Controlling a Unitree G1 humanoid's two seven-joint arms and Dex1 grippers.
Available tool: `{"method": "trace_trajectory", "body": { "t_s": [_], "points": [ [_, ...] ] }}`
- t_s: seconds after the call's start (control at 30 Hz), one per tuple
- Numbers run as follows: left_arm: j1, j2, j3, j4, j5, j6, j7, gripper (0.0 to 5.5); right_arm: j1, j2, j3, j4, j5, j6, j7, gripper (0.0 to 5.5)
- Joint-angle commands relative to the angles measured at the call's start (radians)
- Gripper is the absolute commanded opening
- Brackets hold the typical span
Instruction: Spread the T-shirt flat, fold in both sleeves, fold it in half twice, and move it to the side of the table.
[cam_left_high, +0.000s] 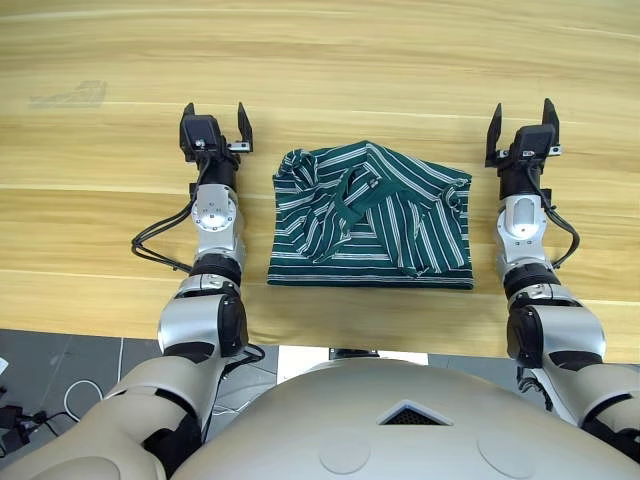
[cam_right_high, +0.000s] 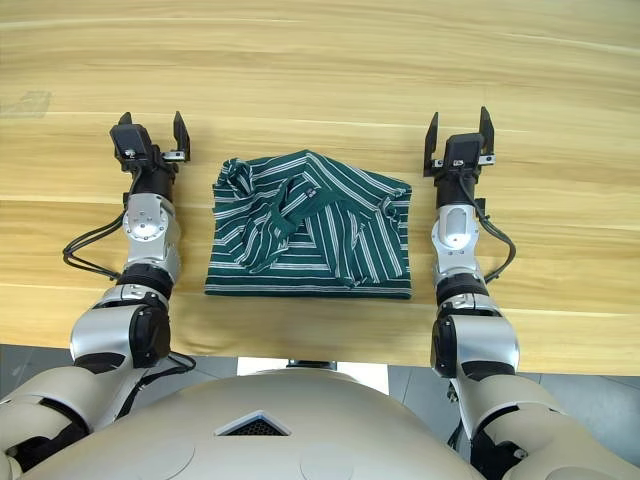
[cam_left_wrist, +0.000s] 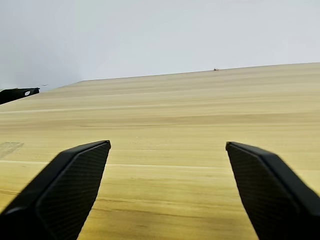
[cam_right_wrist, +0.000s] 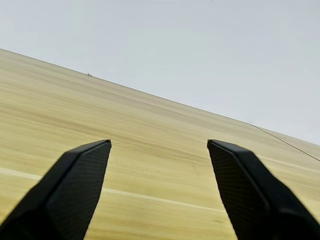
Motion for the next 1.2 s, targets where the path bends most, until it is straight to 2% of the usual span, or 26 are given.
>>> {"method": "trace_trajectory", "body": {
  "t_s": [0.03, 0.13, 0.23, 0.3, 0.47, 0.53, 0.6, 0.73, 0.83, 0.97, 1.07, 1.2],
  "points": [
    [-0.019, 0.002, 0.008, 0.001, -0.009, 0.013, -0.002, 4.31, 0.003, 0.001, -0.003, -0.009, 0.005, -0.006, 0.002, 3.56],
    [-0.018, 0.0, 0.026, -0.012, -0.044, -0.012, -0.052, 4.31, 0.014, 0.006, -0.004, -0.019, 0.012, -0.018, 0.013, 3.56],
    [0.052, -0.034, 0.059, -0.194, -0.252, -0.018, -0.346, 4.31, 0.09, 0.016, 0.023, -0.149, 0.027, -0.07, 0.077, 3.56],
    [0.139, -0.056, 0.057, -0.378, -0.394, 0.049, -0.507, 4.31, 0.187, 0.004, 0.053, -0.351, 0.041, -0.072, 0.137, 3.56],
    [0.366, -0.062, -0.027, -0.782, -0.518, 0.191, -0.666, 4.31, 0.428, -0.05, 0.065, -0.892, 0.096, 0.1, 0.235, 3.56],
    [0.448, -0.051, -0.063, -0.904, -0.544, 0.248, -0.706, 4.31, 0.503, -0.074, 0.067, -1.008, 0.102, 0.155, 0.268, 3.56],
    [0.546, -0.022, -0.117, -0.989, -0.52, 0.267, -0.776, 4.31, 0.601, -0.132, 0.133, -1.115, 0.105, 0.188, 0.371, 3.56],
    [0.643, 0.037, -0.189, -0.991, -0.455, 0.253, -0.903, 4.31, 0.724, -0.24, 0.226, -1.195, 0.109, 0.188, 0.541, 3.56],
    [0.69, 0.075, -0.228, -0.973, -0.424, 0.25, -0.98, 4.31, 0.738, -0.261, 0.248, -1.202, 0.111, 0.196, 0.59, 3.56],
    [0.754, 0.104, -0.227, -0.962, -0.315, 0.207, -0.934, 4.31, 0.75, -0.258, 0.263, -1.225, 0.102, 0.236, 0.609, 3.56],
    [0.825, 0.104, -0.224, -1.029, -0.336, 0.201, -0.921, 4.31, 0.782, -0.25, 0.269, -1.247, 0.113, 0.259, 0.611, 3.56],
    [0.899, 0.087, -0.274, -1.105, -0.354, 0.209, -0.924, 4.31, 0.805, -0.248, 0.301, -1.233, 0.099, 0.288, 0.633, 3.56]
  ]
}}
